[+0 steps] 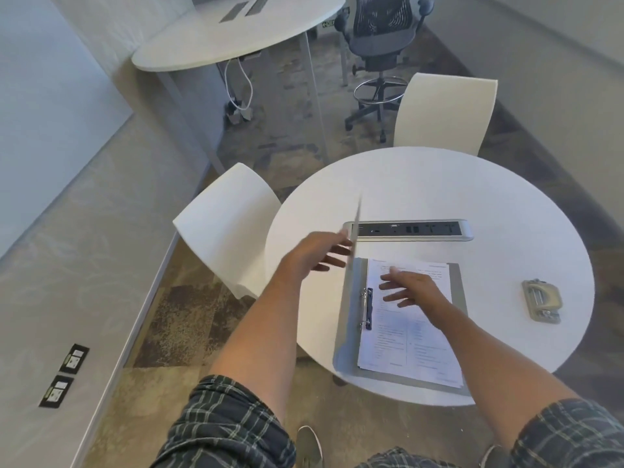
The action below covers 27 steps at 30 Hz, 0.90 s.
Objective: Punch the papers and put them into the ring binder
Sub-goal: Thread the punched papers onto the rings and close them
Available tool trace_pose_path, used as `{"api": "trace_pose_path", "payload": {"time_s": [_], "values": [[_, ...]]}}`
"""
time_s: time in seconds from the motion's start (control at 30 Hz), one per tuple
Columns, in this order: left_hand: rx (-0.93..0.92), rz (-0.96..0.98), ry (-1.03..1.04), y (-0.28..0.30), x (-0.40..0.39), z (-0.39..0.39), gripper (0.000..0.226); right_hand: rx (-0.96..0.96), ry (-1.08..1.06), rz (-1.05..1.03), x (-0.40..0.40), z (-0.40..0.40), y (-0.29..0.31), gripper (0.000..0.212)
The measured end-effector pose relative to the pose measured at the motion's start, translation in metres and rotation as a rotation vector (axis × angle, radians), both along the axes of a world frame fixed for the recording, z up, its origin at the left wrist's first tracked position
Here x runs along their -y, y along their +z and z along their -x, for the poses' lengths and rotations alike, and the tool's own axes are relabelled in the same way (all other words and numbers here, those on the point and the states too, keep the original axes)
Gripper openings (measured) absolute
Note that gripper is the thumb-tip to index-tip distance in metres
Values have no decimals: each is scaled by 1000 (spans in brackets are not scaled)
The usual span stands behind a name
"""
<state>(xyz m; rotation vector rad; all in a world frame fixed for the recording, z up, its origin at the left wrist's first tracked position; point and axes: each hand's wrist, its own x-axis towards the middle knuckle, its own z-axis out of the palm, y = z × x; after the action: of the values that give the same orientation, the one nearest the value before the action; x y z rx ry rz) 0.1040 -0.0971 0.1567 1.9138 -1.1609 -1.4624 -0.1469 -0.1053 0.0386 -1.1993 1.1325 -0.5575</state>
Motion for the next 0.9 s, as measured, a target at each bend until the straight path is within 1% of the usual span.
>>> {"api": "trace_pose_path", "payload": {"time_s": [0.07,0.1,0.17,0.23,0.27,0.3,0.37,0.43,0.47,0.5,0.6,0.67,0.73,0.8,0.9], "values": [[0,-3,-94,-18,-5,16,28,60,-77,-66,1,17,5,56],[2,-8,-135,-27,-8,25,26,84,-102,-99,3,26,5,63],[1,-16,-208,-44,-15,40,33,130,-143,-154,5,44,3,82],[63,-7,-316,-61,-23,50,48,171,-188,-190,7,63,-6,95],[138,-4,-386,-72,-26,54,56,187,-215,-197,6,72,-10,96],[229,-5,-457,-81,-29,57,65,197,-236,-201,5,80,-13,93],[411,-20,-564,-101,-36,62,85,194,-276,-214,0,93,-15,73],[556,-67,-573,-118,-46,66,104,85,-323,-194,-6,103,-18,55],[593,-82,-555,-124,-51,69,108,-15,-348,-168,-8,107,-22,48],[610,-83,-541,-129,-57,71,109,-122,-371,-137,-9,111,-29,48],[629,-66,-541,-143,-68,81,106,-438,-340,-36,-12,114,-43,69],[641,-66,-525,-149,-73,88,104,-590,-233,53,-14,111,-48,82],[672,-66,-502,-152,-77,95,103,-733,-75,135,-17,106,-53,89],[716,-61,-483,-150,-81,101,103,-797,41,164,-21,104,-60,89],[778,-29,-471,-149,-82,104,103,-880,200,137,-28,104,-70,91]]}}
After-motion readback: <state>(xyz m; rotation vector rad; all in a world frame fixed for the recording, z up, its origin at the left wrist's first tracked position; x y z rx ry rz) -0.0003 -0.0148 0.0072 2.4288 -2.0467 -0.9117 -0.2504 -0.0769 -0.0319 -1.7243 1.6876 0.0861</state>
